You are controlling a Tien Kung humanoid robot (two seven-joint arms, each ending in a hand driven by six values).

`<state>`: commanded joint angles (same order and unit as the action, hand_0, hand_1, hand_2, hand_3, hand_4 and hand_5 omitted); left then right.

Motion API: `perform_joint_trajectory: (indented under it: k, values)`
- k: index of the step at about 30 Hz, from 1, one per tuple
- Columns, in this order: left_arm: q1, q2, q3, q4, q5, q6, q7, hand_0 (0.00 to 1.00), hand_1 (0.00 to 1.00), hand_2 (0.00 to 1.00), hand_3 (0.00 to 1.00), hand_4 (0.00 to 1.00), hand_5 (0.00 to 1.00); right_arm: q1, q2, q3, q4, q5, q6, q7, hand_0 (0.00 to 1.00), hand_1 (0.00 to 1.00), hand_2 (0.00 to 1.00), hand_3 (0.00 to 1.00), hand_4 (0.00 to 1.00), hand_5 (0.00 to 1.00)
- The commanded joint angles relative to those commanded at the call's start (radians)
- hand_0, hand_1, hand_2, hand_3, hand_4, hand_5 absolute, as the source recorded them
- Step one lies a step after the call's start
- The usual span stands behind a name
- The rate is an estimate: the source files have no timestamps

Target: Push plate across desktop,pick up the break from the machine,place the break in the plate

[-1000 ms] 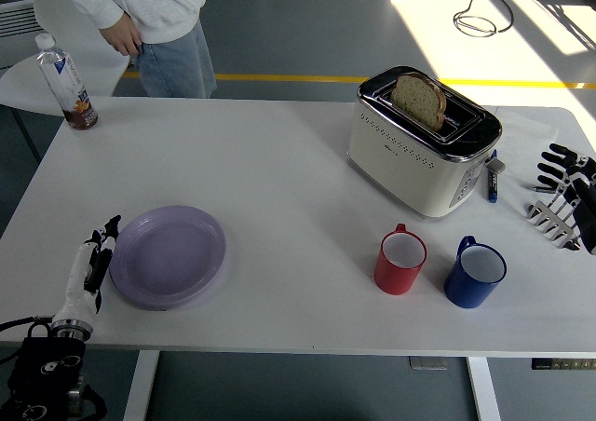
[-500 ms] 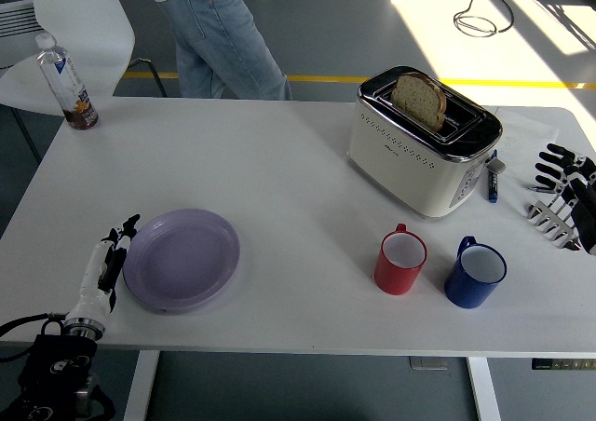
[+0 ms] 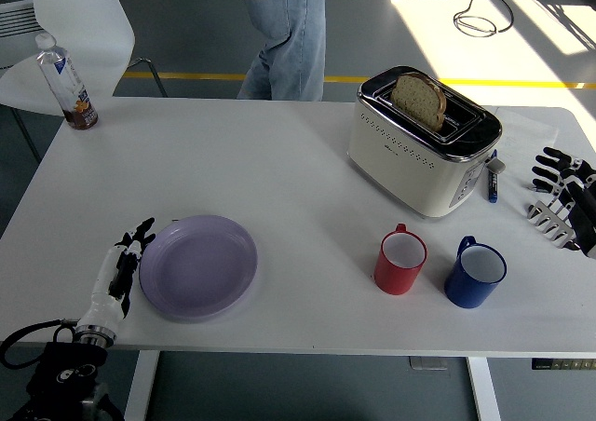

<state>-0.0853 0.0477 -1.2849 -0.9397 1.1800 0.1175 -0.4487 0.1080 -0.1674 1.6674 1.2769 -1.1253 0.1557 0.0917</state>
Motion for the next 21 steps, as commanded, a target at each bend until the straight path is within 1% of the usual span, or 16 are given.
perform_joint_trajectory:
  k: [10, 21]
  values:
    - [0.008, 0.007, 0.047, -0.029, -0.048, -0.006, 0.000, 0.902, 0.914, 0.953, 0.868, 0.531, 0.998, 0.001, 0.000, 0.003, 0.000, 0.000, -0.002, 0.000, 0.813, 0.763, 0.762, 0.737, 0.471, 0.591]
    - [0.001, 0.014, 0.089, -0.048, -0.098, -0.017, -0.001, 0.897, 0.910, 0.949, 0.863, 0.529, 0.998, 0.009, 0.002, 0.004, -0.001, -0.001, -0.001, 0.000, 0.812, 0.763, 0.763, 0.737, 0.472, 0.591]
